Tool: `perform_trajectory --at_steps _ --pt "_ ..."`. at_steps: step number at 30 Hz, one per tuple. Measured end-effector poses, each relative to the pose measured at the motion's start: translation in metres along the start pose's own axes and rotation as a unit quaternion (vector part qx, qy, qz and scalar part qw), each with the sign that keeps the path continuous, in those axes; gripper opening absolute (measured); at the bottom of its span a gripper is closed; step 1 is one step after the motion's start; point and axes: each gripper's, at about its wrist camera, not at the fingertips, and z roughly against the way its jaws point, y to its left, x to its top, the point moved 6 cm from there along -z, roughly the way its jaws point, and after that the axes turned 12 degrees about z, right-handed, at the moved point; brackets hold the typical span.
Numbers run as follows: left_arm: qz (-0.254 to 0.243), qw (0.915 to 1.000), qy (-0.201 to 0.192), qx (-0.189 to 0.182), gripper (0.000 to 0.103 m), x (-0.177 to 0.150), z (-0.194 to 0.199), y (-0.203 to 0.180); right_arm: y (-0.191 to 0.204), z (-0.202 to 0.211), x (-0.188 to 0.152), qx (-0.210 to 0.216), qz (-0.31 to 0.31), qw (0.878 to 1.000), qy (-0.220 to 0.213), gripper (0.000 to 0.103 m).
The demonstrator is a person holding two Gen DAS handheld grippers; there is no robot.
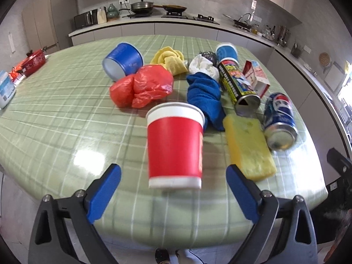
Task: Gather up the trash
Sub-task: 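Grasp the red paper cup with the left tool while the right tool grasps the Pepsi can, then carry the red cup and Pepsi can over the black bin and release both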
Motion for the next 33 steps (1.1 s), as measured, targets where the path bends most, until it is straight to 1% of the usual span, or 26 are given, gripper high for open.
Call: perform_trajectory --at_steps 3,4,5,6,8,9,13,18,19,21,22,23,25,29,33 --pt "0.000 0.9999 0.011 0.007 0.093 0.005 -0.017 0.000 0.004 -0.024 0.016 0.017 -0.004 1.000 0.002 0.103" --pt "0.002 0.9999 0.014 0.008 0.089 0.007 -0.022 0.001 0.005 -0.031 0.021 0.022 -0.005 1.000 0.004 0.103" --pt "0.003 0.9998 0.018 0.007 0.082 0.008 -0.025 0.001 0.007 -0.037 0.027 0.027 -0.005 1.000 0.006 0.103" --pt "0.004 0.9997 0.025 0.003 0.078 0.008 -0.030 0.002 0.009 -0.046 0.033 0.032 -0.005 0.999 0.007 0.103" --pt "0.007 0.9991 0.041 -0.002 0.060 0.007 -0.038 0.004 0.011 -0.059 0.042 0.033 -0.003 0.999 0.013 0.103" --pt "0.011 0.9989 0.046 -0.006 0.061 0.006 -0.040 0.005 0.012 -0.065 0.046 0.037 -0.004 0.999 0.016 0.103" --pt "0.016 0.9990 0.037 -0.020 0.058 0.007 -0.038 0.006 0.017 -0.092 0.054 0.052 -0.013 0.998 0.040 0.103" --pt "0.018 0.9988 0.034 -0.028 0.056 0.007 -0.034 0.009 0.024 -0.117 0.052 0.074 -0.025 0.995 0.064 0.103" --pt "0.018 0.9988 0.035 -0.029 0.055 0.007 -0.034 0.009 0.024 -0.119 0.051 0.077 -0.030 0.994 0.066 0.102" --pt "0.019 0.9988 0.033 -0.030 0.054 0.007 -0.032 0.009 0.025 -0.122 0.049 0.087 -0.034 0.993 0.066 0.090" --pt "0.019 0.9988 0.033 -0.031 0.054 0.008 -0.032 0.009 0.026 -0.124 0.048 0.096 -0.034 0.993 0.067 0.080" --pt "0.019 0.9987 0.033 -0.033 0.054 0.009 -0.032 0.009 0.027 -0.125 0.047 0.106 -0.037 0.991 0.069 0.072" --pt "0.019 0.9987 0.029 -0.036 0.053 0.010 -0.030 0.009 0.029 -0.126 0.045 0.109 -0.034 0.991 0.071 0.069" --pt "0.014 0.9988 0.020 -0.041 0.053 0.012 -0.023 0.007 0.029 -0.121 0.041 0.107 -0.021 0.992 0.059 0.064" --pt "0.011 0.9987 0.008 -0.050 0.053 0.015 -0.013 0.005 0.024 -0.105 0.040 0.099 -0.027 0.994 0.037 0.064"
